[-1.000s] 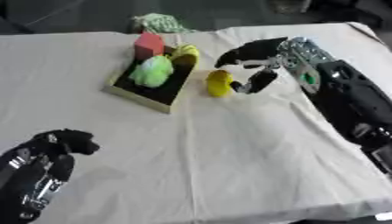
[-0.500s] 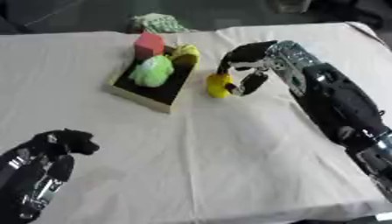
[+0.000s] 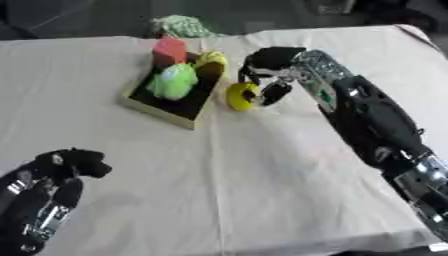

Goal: Pick up objects on the table and place them in the box.

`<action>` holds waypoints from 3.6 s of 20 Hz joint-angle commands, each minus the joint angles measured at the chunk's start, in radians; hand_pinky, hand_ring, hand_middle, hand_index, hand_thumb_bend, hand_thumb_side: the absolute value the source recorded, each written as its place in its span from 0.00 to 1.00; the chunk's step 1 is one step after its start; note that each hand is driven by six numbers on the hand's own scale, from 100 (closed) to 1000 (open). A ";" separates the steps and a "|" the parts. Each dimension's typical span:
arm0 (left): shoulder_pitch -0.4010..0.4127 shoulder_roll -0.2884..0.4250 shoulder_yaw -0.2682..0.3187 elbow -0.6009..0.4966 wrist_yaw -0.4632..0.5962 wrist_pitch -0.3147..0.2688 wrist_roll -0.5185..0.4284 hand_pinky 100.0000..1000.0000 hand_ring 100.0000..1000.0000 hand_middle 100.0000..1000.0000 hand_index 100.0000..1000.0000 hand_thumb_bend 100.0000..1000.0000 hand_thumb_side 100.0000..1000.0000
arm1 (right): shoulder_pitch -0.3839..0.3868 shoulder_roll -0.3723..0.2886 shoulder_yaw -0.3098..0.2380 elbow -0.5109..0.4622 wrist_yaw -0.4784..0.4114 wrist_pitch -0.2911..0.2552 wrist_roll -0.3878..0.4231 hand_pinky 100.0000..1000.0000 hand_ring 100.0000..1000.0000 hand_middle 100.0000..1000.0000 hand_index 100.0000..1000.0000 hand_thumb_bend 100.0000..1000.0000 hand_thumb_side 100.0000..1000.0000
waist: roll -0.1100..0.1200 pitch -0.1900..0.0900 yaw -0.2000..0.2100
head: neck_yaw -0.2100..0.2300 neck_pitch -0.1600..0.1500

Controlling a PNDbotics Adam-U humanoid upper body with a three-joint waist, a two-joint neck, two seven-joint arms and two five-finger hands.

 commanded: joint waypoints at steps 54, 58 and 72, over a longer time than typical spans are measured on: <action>-0.004 0.007 0.006 -0.022 -0.005 0.000 0.004 0.73 0.70 0.59 0.79 0.00 0.61 | 0.071 -0.018 0.015 -0.259 -0.150 -0.112 -0.151 0.65 0.76 0.81 0.93 0.00 0.11 | 0.001 -0.008 -0.020 | 0.017 -0.020; -0.002 0.009 0.009 -0.022 -0.007 0.004 0.008 0.73 0.70 0.59 0.79 0.00 0.61 | 0.166 -0.006 -0.045 -0.362 -0.213 -0.105 -0.213 0.60 0.68 0.72 0.87 0.00 0.17 | -0.008 -0.010 -0.033 | 0.033 -0.022; -0.014 0.004 0.023 -0.022 -0.001 0.025 0.075 0.71 0.69 0.58 0.77 0.00 0.61 | 0.485 0.178 -0.068 -0.690 -0.420 0.048 -0.421 0.51 0.59 0.60 0.78 0.00 0.45 | -0.014 0.014 -0.081 | 0.166 -0.057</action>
